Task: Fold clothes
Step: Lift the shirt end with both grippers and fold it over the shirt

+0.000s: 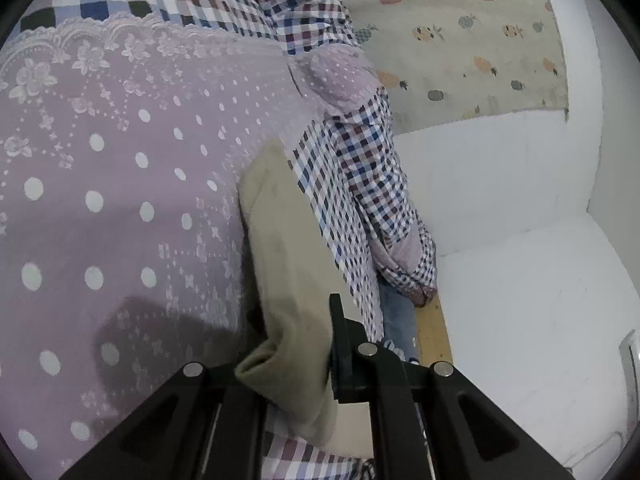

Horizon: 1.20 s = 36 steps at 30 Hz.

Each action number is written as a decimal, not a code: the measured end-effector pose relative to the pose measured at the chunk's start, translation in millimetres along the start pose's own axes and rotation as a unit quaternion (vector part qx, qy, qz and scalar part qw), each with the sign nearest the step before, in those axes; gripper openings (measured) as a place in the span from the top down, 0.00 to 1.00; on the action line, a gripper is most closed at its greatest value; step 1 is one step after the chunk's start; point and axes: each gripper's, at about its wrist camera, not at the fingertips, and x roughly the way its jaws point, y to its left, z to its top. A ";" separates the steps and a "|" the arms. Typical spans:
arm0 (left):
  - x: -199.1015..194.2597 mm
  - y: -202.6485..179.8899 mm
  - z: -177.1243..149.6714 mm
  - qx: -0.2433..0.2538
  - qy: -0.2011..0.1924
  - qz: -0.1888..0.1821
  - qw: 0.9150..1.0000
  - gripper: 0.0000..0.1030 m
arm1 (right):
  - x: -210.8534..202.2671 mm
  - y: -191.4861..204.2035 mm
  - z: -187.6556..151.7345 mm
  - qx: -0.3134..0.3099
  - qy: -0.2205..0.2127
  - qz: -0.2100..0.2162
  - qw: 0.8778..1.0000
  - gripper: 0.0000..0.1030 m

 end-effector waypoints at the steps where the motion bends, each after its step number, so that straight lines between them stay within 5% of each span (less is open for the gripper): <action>1: -3.6 -2.4 -2.7 0.004 0.002 0.001 1.000 0.93 | -5.2 -6.3 0.4 0.012 -0.002 0.002 1.000 0.93; 11: -77.8 -42.3 -42.1 0.057 -0.009 -0.025 0.998 0.93 | -60.3 -62.5 4.5 0.083 -0.037 -0.008 0.996 0.94; 17: -141.6 -85.2 -74.8 0.084 -0.048 -0.069 0.993 0.93 | -113.2 -108.1 -6.8 0.117 -0.072 -0.041 0.990 0.94; 25: -219.4 -181.7 -88.8 0.160 -0.127 -0.146 0.968 0.93 | -186.6 -181.6 -2.3 0.169 -0.123 -0.105 0.972 0.94; 31: -226.8 -207.6 -77.6 0.176 -0.138 -0.150 0.963 0.93 | -223.8 -229.8 5.8 0.200 -0.147 -0.138 0.959 0.94; 36: -180.3 -180.5 -56.7 0.148 -0.125 -0.102 0.976 0.93 | -197.5 -225.1 14.6 0.196 -0.131 -0.111 0.966 0.94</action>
